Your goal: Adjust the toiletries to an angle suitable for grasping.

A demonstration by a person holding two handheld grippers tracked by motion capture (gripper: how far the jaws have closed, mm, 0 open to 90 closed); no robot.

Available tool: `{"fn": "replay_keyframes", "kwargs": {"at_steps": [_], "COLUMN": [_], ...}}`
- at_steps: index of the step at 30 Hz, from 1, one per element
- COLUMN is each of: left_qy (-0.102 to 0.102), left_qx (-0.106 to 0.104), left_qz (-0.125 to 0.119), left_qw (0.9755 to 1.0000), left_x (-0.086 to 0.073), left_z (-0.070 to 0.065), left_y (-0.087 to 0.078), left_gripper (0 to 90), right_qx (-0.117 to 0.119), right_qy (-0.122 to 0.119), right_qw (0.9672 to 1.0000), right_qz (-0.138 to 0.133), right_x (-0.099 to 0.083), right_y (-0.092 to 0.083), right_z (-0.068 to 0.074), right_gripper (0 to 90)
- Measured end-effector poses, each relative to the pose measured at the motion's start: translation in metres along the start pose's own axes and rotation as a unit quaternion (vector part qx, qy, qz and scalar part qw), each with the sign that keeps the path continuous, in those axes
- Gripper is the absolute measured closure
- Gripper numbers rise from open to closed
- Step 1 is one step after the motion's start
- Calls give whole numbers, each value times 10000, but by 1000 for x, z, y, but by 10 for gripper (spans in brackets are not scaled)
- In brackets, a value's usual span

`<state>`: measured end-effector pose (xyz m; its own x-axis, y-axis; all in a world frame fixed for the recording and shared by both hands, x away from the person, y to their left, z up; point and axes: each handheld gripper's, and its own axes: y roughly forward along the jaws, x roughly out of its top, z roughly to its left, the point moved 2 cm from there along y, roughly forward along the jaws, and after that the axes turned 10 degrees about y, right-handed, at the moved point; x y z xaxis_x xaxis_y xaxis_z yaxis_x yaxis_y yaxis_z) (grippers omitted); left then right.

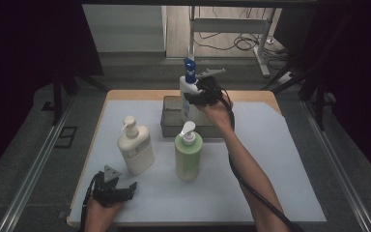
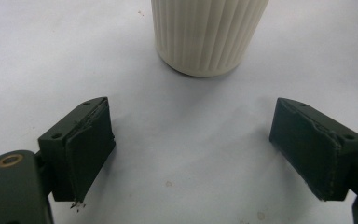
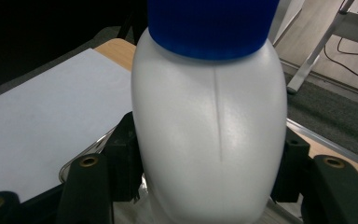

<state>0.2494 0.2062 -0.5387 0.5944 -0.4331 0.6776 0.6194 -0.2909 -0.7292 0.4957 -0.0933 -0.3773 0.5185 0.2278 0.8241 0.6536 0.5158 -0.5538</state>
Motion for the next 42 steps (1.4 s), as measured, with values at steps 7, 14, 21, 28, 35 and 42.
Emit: {"fn": "replay_keyframes", "kwargs": {"at_steps": [7, 14, 21, 28, 35, 42], "left_qy": [0, 1, 1, 1, 1, 0], "left_qx": [-1, 1, 2, 3, 5, 5], "left_qz": [0, 0, 0, 1, -1, -3], "left_qw": [10000, 10000, 10000, 10000, 10000, 10000], "left_x": [0, 0, 0, 0, 0, 0], "left_z": [0, 0, 0, 0, 0, 0], "left_y": [0, 0, 0, 0, 0, 0], "left_gripper": [131, 131, 131, 131, 131, 131], "right_qx": [84, 168, 232, 253, 254, 289], "right_qy": [-14, -54, -73, -61, -53, -35], "right_qw": [9999, 9998, 9996, 9994, 9994, 9993], "right_qz": [61, 123, 169, 212, 244, 222], "right_x": [-6, -13, -21, -21, -20, -20], "right_y": [0, 0, 1, -2, 0, 1], "right_z": [3, 7, 7, 6, 5, 4], "right_gripper": [405, 404, 404, 402, 394, 391]}}
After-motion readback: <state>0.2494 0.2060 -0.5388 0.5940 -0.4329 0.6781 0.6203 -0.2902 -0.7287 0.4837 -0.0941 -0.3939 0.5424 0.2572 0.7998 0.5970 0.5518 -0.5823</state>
